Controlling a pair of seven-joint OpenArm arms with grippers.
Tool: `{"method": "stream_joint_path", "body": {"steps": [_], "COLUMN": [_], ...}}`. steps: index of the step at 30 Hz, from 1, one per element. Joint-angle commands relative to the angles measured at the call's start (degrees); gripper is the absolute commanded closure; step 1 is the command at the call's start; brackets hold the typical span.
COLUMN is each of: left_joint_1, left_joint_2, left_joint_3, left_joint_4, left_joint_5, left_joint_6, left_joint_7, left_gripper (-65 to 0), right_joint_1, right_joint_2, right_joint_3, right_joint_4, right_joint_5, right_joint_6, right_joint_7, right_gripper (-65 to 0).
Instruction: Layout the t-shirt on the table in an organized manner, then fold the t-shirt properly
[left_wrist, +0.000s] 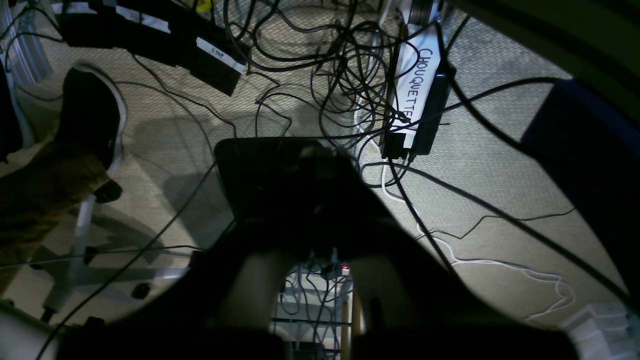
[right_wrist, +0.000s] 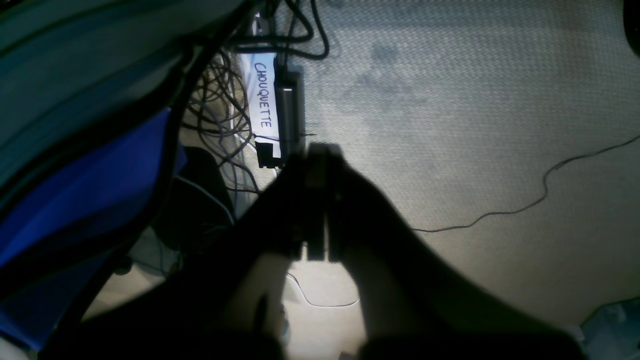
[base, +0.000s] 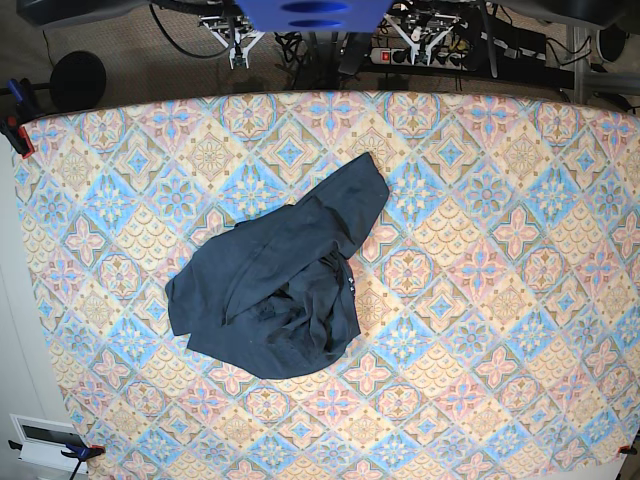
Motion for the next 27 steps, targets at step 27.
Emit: {"method": "stream_joint_path", "body": {"steps": [27], "left_joint_1": [30.4], "left_joint_2": [-12.9], "left_joint_3": [0.2], "left_joint_4": [38.8], "left_joint_5": [-0.4], "left_joint_6": [0.0], "left_joint_7": [0.1], "left_gripper": [-0.3], "right_joint_1": [-33.5], "right_joint_2": [11.6], "right_joint_3": [-0.3], "right_joint_4": [41.2], "right_joint_5": [14.5], "right_joint_6": [0.3], "right_joint_7": [-3.8], "right_gripper": [0.0]}}
